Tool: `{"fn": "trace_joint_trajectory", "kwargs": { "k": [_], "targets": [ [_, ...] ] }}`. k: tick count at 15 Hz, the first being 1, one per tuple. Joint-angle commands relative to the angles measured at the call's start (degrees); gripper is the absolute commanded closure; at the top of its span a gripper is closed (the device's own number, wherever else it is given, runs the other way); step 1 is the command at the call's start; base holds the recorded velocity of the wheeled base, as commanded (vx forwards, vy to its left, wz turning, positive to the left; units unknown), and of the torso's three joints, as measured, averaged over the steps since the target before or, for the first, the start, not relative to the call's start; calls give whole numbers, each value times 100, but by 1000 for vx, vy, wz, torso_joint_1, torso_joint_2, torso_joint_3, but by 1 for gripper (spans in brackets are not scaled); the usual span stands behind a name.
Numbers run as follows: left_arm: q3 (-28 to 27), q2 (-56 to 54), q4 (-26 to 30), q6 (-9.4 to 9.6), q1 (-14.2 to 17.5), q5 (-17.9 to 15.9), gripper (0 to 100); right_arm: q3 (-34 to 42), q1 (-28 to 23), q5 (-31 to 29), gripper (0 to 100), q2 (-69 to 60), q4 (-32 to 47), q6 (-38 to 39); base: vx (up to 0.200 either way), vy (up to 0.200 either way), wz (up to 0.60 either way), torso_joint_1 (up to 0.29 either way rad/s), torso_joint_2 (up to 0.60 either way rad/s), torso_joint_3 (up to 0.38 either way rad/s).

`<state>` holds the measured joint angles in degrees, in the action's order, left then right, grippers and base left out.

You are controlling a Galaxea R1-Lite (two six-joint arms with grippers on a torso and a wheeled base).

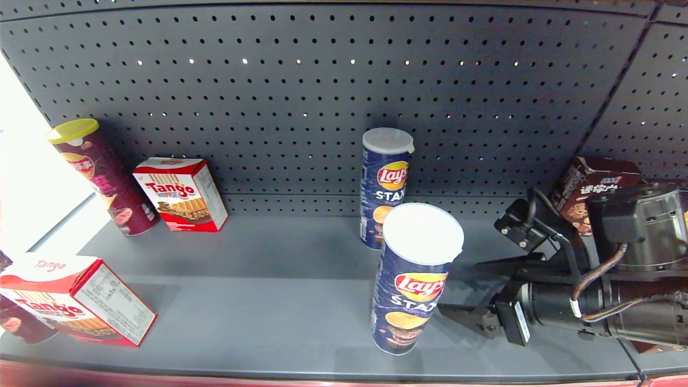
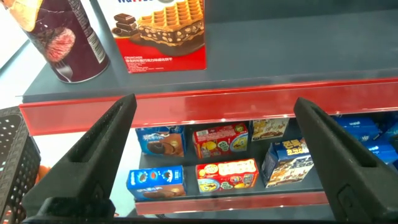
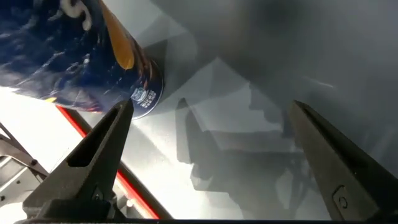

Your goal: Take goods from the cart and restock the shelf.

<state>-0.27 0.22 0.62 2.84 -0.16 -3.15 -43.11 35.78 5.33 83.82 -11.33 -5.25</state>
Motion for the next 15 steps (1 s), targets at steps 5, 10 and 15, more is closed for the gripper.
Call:
{"fn": "trace_joint_trajectory", "kwargs": {
  "k": [5,10,15],
  "targets": [
    [0,13,-1,-3,-2,-2,0,-49,87,3,0,249,-1,-2,0,0,0,0,0,0],
    [0,13,-1,-3,7,-2,0,-181,219,3,0,389,-1,-2,0,0,0,0,0,0],
    [0,13,-1,-12,7,-2,0,-216,219,-14,0,416,-28,7,0,0,0,0,0,0]
  ]
}}
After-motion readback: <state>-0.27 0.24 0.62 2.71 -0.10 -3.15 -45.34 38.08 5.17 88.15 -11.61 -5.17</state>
